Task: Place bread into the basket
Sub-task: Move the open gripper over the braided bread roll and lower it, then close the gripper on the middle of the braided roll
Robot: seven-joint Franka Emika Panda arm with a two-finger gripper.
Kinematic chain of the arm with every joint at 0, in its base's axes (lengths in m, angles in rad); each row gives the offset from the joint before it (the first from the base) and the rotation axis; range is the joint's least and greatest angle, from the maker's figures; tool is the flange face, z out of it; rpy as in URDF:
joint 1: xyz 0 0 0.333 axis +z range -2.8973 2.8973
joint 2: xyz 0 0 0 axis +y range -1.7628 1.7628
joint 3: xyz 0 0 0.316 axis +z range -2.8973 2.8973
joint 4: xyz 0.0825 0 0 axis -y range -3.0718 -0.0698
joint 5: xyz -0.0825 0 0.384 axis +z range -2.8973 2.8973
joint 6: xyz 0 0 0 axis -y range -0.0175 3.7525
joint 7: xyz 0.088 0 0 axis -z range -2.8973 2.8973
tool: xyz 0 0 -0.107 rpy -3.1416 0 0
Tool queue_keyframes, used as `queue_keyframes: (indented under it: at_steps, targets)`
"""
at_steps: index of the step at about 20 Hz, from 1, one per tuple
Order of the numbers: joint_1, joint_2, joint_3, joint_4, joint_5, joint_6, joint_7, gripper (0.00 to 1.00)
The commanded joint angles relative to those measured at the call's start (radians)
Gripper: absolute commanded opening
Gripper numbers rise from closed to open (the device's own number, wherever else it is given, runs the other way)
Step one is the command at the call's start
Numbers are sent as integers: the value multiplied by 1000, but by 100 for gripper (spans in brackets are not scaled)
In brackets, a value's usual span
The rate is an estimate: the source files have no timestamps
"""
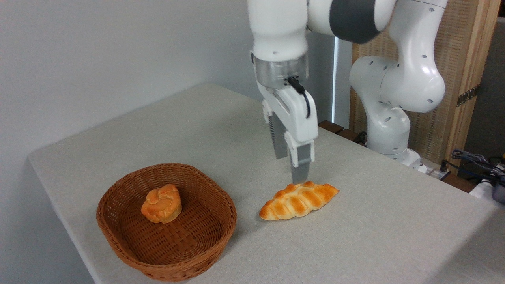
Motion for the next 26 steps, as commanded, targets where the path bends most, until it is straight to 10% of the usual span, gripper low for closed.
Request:
queue_keyframes:
  at_steps: [1, 26]
  targets:
    - [-7, -43, 11, -81, 14, 16, 28, 100]
    - [-16, -21, 75, -222, 92, 80, 27, 100]
